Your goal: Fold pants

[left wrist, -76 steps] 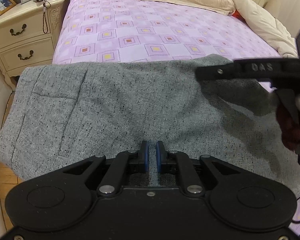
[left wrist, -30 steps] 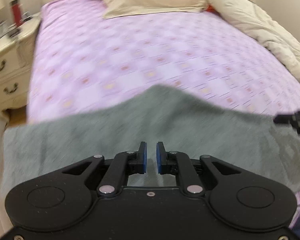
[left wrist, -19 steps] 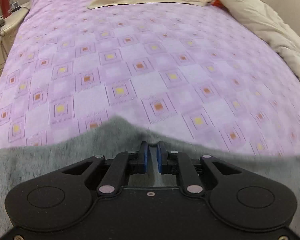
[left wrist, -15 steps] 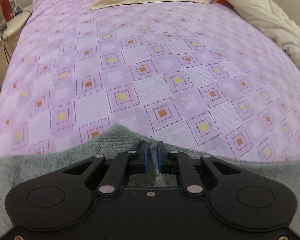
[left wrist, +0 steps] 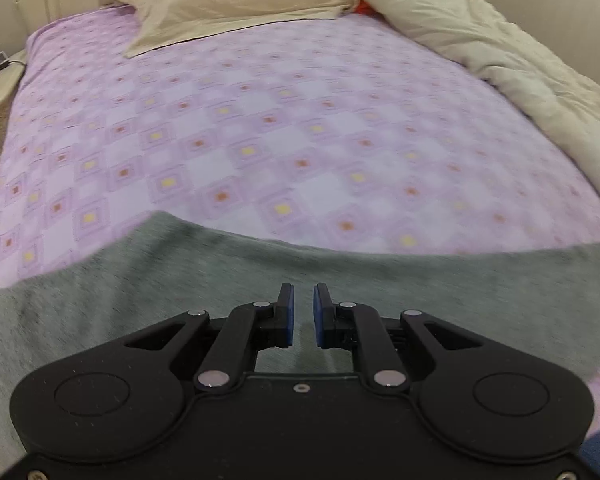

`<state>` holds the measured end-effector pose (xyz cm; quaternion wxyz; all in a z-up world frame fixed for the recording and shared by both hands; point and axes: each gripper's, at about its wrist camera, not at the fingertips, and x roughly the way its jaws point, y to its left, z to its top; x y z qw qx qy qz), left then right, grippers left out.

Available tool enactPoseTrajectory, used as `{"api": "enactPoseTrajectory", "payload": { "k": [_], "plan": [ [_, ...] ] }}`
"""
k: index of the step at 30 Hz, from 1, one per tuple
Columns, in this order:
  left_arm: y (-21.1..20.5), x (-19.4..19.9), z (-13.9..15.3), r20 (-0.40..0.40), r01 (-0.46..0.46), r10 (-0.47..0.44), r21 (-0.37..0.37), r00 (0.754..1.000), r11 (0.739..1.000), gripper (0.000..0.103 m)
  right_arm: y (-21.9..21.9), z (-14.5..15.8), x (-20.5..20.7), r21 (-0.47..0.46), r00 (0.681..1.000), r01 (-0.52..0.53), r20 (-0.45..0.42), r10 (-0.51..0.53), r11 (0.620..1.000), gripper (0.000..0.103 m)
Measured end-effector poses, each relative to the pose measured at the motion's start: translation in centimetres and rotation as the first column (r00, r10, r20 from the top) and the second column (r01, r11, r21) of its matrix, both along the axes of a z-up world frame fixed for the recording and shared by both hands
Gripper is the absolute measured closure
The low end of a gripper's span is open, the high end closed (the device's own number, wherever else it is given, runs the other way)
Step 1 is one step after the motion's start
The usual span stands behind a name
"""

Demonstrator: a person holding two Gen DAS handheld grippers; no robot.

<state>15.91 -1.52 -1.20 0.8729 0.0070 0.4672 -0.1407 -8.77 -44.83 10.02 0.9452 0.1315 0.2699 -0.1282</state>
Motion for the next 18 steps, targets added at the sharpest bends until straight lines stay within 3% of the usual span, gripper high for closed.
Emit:
{"api": "enactPoseTrajectory", "payload": {
  "k": [9, 13, 15, 18],
  "plan": [
    [-4.6, -2.7, 2.6, 0.017, 0.104, -0.103, -0.047, 0.995, 0.994, 0.084, -1.0, 5.5, -7.9, -0.097, 0.997, 0.051, 0.056, -0.045, 0.994, 0.099],
    [-6.5, -3.2, 3.6, 0.037, 0.143, -0.141, -0.055, 0.989, 0.988, 0.084, -1.6, 8.5, -11.1, -0.217, 0.994, 0.102, 0.056, -0.092, 0.971, 0.098],
    [-7.3, -3.4, 3.9, 0.047, 0.158, -0.155, -0.064, 0.987, 0.985, 0.084, -1.9, 8.4, -11.1, -0.232, 0.995, 0.096, 0.013, -0.096, 0.968, 0.098],
    [-8.5, -4.0, 4.1, 0.05, 0.17, -0.167, -0.076, 0.985, 0.983, 0.084, -2.1, 5.0, -9.3, -0.155, 0.996, 0.073, -0.034, -0.079, 0.985, 0.085]
  ]
}}
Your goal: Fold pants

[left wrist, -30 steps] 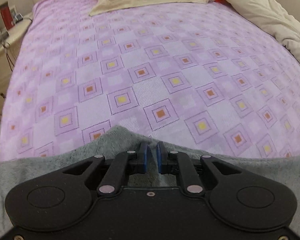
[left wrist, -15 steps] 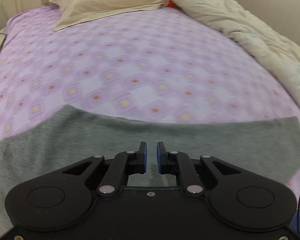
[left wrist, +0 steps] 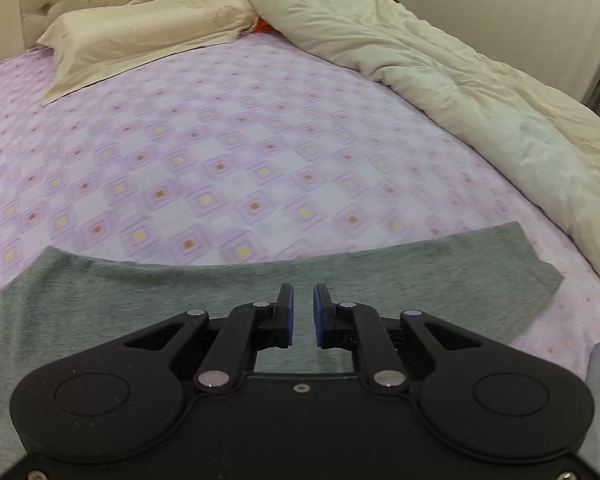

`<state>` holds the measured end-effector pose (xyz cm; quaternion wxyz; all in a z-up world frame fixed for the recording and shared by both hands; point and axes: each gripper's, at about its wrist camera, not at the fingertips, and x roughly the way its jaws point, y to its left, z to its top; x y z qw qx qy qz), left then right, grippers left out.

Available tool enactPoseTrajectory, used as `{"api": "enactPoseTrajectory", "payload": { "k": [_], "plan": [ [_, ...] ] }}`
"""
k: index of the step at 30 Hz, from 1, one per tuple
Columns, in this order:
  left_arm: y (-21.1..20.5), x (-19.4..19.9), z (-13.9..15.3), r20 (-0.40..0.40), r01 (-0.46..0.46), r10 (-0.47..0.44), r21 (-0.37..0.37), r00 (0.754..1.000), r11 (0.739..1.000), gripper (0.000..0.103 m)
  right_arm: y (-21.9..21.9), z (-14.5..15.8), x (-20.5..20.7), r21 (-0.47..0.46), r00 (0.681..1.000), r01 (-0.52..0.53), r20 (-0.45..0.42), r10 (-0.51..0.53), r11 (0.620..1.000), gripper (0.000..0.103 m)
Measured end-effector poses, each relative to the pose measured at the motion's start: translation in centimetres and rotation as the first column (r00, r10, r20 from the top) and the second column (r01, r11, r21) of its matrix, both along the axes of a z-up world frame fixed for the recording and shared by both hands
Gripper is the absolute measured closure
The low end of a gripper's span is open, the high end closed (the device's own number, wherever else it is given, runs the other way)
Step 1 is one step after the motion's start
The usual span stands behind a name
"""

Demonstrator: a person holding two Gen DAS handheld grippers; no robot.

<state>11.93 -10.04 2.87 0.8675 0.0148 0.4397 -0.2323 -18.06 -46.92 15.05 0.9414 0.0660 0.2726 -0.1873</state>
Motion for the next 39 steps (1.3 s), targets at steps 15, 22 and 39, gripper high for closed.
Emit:
{"api": "enactPoseTrajectory", "payload": {
  "k": [15, 22, 39],
  "plan": [
    [-1.1, -1.4, -3.6, -0.056, -0.039, 0.044, 0.094, 0.997, 0.995, 0.084, 0.4, -22.2, 13.8, 0.541, 0.996, 0.068, -0.081, -0.029, 0.838, 0.044],
    [-2.2, -0.6, -5.0, -0.094, -0.028, 0.04, 0.124, 0.995, 0.992, 0.084, -1.3, -24.4, 16.1, 0.604, 0.991, 0.125, -0.029, -0.134, 0.788, 0.043],
    [-10.1, 6.1, -8.1, -0.142, -0.005, 0.024, 0.13, 0.99, 0.992, 0.073, -1.8, -25.0, 15.5, 0.525, 0.993, 0.111, -0.03, -0.112, 0.844, 0.083]
  ]
}}
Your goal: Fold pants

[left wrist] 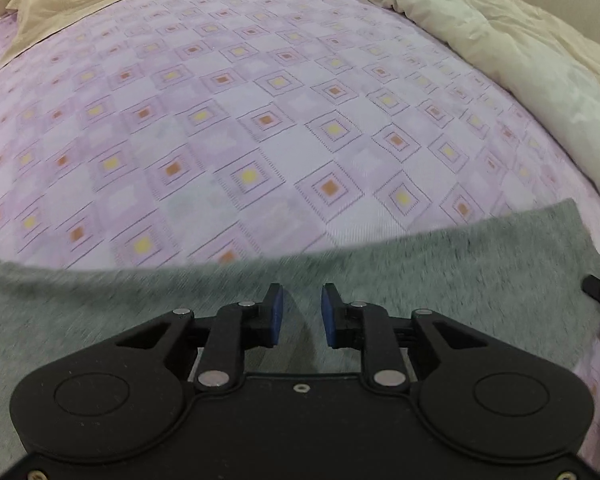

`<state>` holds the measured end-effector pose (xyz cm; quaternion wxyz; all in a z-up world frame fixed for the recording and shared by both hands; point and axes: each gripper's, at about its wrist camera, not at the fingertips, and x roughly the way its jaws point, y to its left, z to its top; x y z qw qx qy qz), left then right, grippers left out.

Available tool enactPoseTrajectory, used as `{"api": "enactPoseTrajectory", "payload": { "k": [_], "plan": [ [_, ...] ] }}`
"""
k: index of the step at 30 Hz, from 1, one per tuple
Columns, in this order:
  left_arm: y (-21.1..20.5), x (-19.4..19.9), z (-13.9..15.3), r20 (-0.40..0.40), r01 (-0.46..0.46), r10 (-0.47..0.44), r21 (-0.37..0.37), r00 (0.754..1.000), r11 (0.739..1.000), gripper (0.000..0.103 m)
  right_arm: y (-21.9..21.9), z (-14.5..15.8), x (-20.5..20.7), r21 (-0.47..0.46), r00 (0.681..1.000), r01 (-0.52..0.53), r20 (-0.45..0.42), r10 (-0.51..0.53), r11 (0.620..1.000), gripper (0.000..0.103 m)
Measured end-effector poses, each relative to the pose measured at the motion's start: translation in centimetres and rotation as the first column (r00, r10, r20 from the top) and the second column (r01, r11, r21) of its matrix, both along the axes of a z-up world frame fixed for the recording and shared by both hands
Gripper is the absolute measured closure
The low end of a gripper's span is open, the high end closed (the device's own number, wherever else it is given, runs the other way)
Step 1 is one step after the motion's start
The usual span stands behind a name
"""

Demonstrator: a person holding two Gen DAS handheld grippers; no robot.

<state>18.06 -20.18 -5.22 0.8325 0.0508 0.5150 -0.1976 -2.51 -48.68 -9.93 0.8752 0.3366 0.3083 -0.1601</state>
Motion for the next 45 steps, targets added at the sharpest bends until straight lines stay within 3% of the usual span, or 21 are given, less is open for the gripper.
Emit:
{"api": "enactPoseTrajectory", "payload": {
  "k": [5, 9, 17, 19, 23, 27, 29, 33, 37, 41, 45],
  "plan": [
    [-1.4, 0.2, -0.3, 0.041, 0.032, -0.034, 0.055, 0.999, 0.998, 0.074, -0.1, 0.1, 0.1, 0.002, 1.0, -0.004, -0.003, 0.004, 1.0, 0.083],
    [-0.8, -1.2, 1.4, 0.023, 0.046, -0.046, -0.004, 0.999, 0.999, 0.074, -0.1, 0.2, 0.0, -0.002, 1.0, -0.003, -0.003, 0.003, 1.0, 0.083],
    [-1.6, -6.9, 0.8, -0.102, 0.265, -0.271, -0.069, 0.957, 0.962, 0.073, -0.2, 0.5, 0.6, 0.003, 1.0, -0.012, -0.027, 0.012, 1.0, 0.083],
    [-2.0, -7.5, 0.1, -0.116, 0.294, -0.297, -0.046, 0.948, 0.955, 0.073, -0.4, 0.6, 0.6, 0.02, 1.0, -0.007, -0.027, 0.007, 1.0, 0.083],
    [-2.1, -8.2, -0.2, -0.085, 0.346, -0.346, -0.007, 0.935, 0.938, 0.072, -1.7, -0.1, -0.2, 0.141, 0.999, 0.035, 0.017, -0.038, 0.989, 0.082],
    [-0.7, -8.1, 0.2, -0.098, 0.281, -0.285, -0.054, 0.954, 0.958, 0.072, -3.1, -1.5, -1.7, 0.327, 0.986, 0.125, 0.067, -0.154, 0.937, 0.083],
    [0.0, -8.1, 0.3, -0.099, 0.245, -0.251, -0.07, 0.963, 0.967, 0.072, -3.0, -1.6, -2.0, 0.349, 0.981, 0.147, 0.068, -0.181, 0.926, 0.087],
    [0.8, -7.9, -0.2, -0.122, 0.224, -0.234, -0.089, 0.964, 0.97, 0.073, -0.2, 1.5, -0.8, 0.113, 0.997, 0.079, 0.017, -0.081, 0.99, 0.09],
    [0.2, -7.7, -0.2, -0.114, 0.242, -0.251, -0.092, 0.961, 0.966, 0.069, 2.5, 6.2, 0.1, 0.003, 0.998, 0.028, 0.059, -0.028, 1.0, 0.091],
    [2.9, -7.1, 0.1, -0.135, 0.123, -0.146, -0.16, 0.98, 0.979, 0.069, 7.3, 11.4, 1.7, -0.164, 0.99, -0.097, 0.081, 0.112, 0.982, 0.091],
    [6.7, -6.9, 1.0, -0.09, 0.053, -0.068, -0.16, 0.994, 0.986, 0.07, 13.7, 15.4, 3.4, -0.294, 0.955, -0.247, 0.09, 0.284, 0.923, 0.091]
  ]
}}
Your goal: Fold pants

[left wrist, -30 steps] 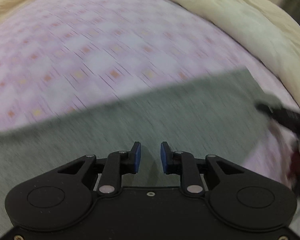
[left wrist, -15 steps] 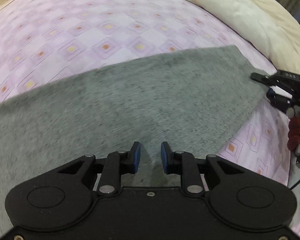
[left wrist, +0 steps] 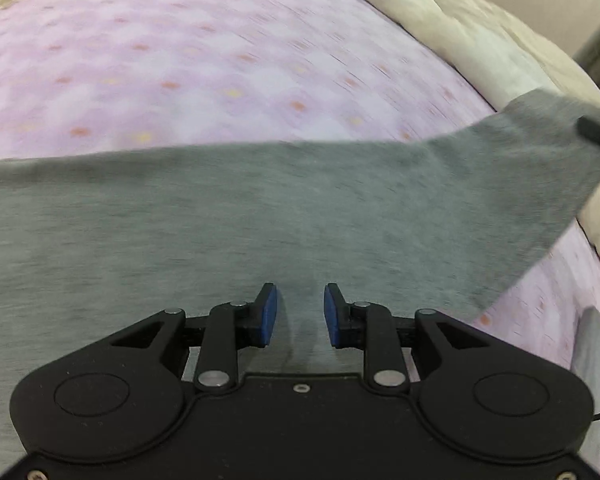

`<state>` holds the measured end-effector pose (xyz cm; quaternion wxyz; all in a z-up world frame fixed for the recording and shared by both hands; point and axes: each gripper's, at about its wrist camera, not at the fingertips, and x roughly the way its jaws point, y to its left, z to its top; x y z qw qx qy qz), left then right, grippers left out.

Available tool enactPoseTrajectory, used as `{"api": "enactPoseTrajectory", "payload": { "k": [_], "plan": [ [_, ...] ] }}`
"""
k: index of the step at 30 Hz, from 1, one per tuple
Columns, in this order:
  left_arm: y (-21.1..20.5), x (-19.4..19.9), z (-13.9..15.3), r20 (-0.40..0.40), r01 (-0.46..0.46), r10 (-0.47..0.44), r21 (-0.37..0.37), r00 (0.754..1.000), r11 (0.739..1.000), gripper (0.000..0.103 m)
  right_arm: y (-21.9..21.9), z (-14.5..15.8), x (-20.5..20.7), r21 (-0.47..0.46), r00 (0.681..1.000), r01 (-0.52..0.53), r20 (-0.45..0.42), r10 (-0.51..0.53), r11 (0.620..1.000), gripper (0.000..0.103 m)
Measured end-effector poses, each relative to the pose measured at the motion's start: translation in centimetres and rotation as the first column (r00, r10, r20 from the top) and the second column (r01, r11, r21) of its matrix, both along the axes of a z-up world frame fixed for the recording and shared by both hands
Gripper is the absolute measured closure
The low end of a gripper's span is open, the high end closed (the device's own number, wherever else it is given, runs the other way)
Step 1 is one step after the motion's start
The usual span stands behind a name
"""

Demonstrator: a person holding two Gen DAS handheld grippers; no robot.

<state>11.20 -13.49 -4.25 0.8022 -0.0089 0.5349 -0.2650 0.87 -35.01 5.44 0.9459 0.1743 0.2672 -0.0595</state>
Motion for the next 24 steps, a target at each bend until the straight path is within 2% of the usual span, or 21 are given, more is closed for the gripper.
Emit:
{"api": "enactPoseTrajectory", "payload": {
  "k": [4, 8, 10, 12, 13, 14, 16, 18, 19, 21, 24],
  "plan": [
    [4.4, 0.5, 0.7, 0.017, -0.085, 0.086, -0.027, 0.996, 0.996, 0.069, 7.3, 1.4, 1.8, -0.086, 0.982, -0.188, -0.017, 0.187, 0.978, 0.09],
    [9.2, 1.4, 0.7, 0.021, -0.191, 0.192, -0.046, 0.981, 0.98, 0.069, 15.6, -1.5, 4.4, -0.155, 0.923, -0.38, -0.135, 0.361, 0.912, 0.09],
    [11.0, 1.5, 0.4, 0.02, -0.247, 0.248, -0.053, 0.969, 0.968, 0.069, 19.6, -4.3, 5.9, -0.196, 0.878, -0.462, -0.242, 0.413, 0.865, 0.09],
    [13.3, 1.7, 0.3, 0.013, -0.3, 0.301, -0.057, 0.954, 0.952, 0.069, 22.9, -7.5, 7.2, -0.174, 0.798, -0.554, -0.389, 0.46, 0.814, 0.09],
    [14.1, 1.7, 0.1, 0.01, -0.32, 0.321, -0.053, 0.947, 0.946, 0.069, 24.1, -8.9, 7.7, -0.146, 0.75, -0.592, -0.459, 0.476, 0.793, 0.085],
    [14.9, 1.7, -0.1, 0.008, -0.336, 0.337, -0.045, 0.942, 0.941, 0.069, 25.1, -9.5, 7.4, -0.124, 0.716, -0.62, -0.494, 0.493, 0.775, 0.082],
    [16.1, 1.5, -0.3, 0.013, -0.353, 0.353, -0.03, 0.936, 0.935, 0.069, 25.5, -9.0, 7.1, -0.081, 0.691, -0.651, -0.473, 0.546, 0.755, 0.071],
    [17.3, 1.4, 0.0, 0.025, -0.365, 0.366, -0.021, 0.93, 0.931, 0.069, 24.5, -7.5, 6.8, -0.004, 0.692, -0.651, -0.413, 0.592, 0.759, 0.07],
    [17.7, 1.4, 0.2, 0.031, -0.37, 0.371, -0.02, 0.928, 0.929, 0.069, 23.5, -6.6, 6.8, 0.027, 0.707, -0.634, -0.385, 0.593, 0.773, 0.07],
    [18.6, 1.0, 0.6, 0.036, -0.375, 0.376, -0.028, 0.926, 0.926, 0.069, 20.6, -5.1, 7.1, 0.048, 0.756, -0.578, -0.343, 0.558, 0.814, 0.07],
    [17.4, 1.0, 0.8, 0.037, -0.355, 0.357, -0.052, 0.933, 0.934, 0.064, 15.9, -4.2, 7.1, 0.019, 0.848, -0.428, -0.338, 0.409, 0.904, 0.07]
  ]
}}
